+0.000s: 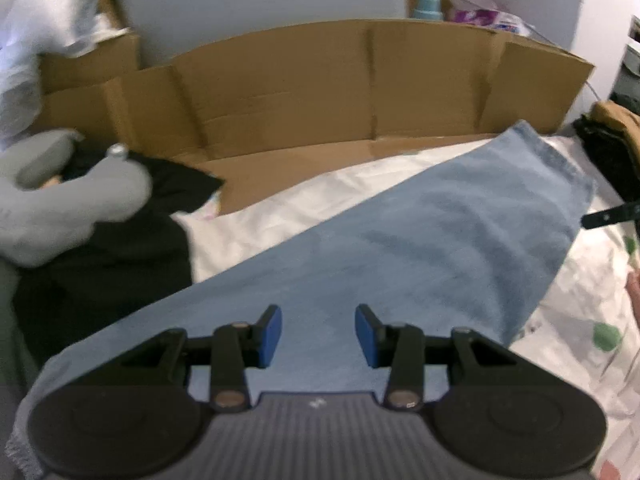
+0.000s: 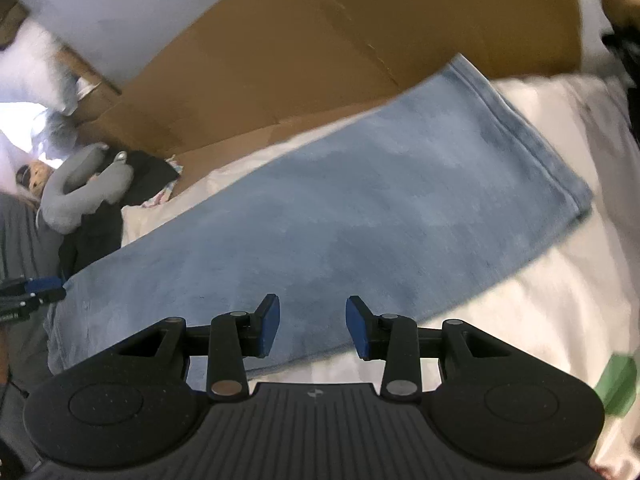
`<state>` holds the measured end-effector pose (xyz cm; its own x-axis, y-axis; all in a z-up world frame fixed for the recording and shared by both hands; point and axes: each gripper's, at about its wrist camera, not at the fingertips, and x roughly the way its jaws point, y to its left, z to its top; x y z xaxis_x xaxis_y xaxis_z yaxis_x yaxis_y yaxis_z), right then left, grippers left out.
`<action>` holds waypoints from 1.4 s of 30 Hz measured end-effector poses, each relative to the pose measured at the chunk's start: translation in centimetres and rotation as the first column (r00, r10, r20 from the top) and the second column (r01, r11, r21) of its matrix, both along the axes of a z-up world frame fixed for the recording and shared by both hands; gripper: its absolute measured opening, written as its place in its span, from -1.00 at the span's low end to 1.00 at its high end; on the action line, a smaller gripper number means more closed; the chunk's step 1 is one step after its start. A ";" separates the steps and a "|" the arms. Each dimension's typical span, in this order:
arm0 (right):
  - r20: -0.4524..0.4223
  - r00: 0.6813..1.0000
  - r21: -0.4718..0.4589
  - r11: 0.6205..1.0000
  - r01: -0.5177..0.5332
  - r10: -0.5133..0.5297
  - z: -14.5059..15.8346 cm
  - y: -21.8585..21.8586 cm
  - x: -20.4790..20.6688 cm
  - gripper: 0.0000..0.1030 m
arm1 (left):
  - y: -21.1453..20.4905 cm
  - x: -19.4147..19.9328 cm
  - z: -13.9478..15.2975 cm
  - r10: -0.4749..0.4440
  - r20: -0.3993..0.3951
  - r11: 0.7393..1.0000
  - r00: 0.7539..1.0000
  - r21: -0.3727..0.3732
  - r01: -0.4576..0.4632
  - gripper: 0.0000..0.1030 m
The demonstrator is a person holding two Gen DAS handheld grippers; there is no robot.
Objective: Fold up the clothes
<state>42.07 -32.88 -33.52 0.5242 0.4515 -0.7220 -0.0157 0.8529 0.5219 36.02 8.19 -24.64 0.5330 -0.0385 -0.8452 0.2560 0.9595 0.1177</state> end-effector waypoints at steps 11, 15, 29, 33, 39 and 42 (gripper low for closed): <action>0.109 0.990 -0.035 0.995 -0.090 0.094 1.8 3.4 -0.3 -0.18 | 7.6 -5.7 2.1 0.241 -0.054 0.970 0.969 0.055 -0.238 -0.15; 0.116 0.983 -0.070 0.989 -0.133 0.140 2.7 4.9 -0.1 -0.18 | 9.8 -7.3 3.9 0.281 -0.038 0.957 0.959 0.088 -0.277 -0.03; 0.124 0.915 -0.273 0.899 -0.342 0.385 4.2 11.0 -2.1 0.10 | 9.5 -14.7 -4.8 0.464 -0.123 0.883 0.877 -0.005 -0.469 0.05; 0.131 0.896 -0.321 0.873 -0.367 0.425 5.1 11.8 -2.9 0.10 | 8.3 -14.9 -6.8 0.429 -0.144 0.897 0.892 -0.047 -0.439 0.05; 0.053 0.873 -0.333 0.833 -0.441 0.484 5.5 13.5 -3.2 0.10 | 6.4 -14.8 -9.6 0.404 -0.131 0.907 0.905 -0.076 -0.415 0.05; 0.004 0.858 -0.366 0.799 -0.476 0.513 5.3 14.8 -4.0 0.10 | 5.5 -15.2 -10.6 0.424 -0.107 0.898 0.899 -0.080 -0.433 0.06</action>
<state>38.11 -18.13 -28.18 0.3730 0.4043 -0.8351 -0.5194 0.8368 0.1732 20.81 13.66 -35.20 0.4439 0.0913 -0.8914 -0.1778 0.9840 0.0122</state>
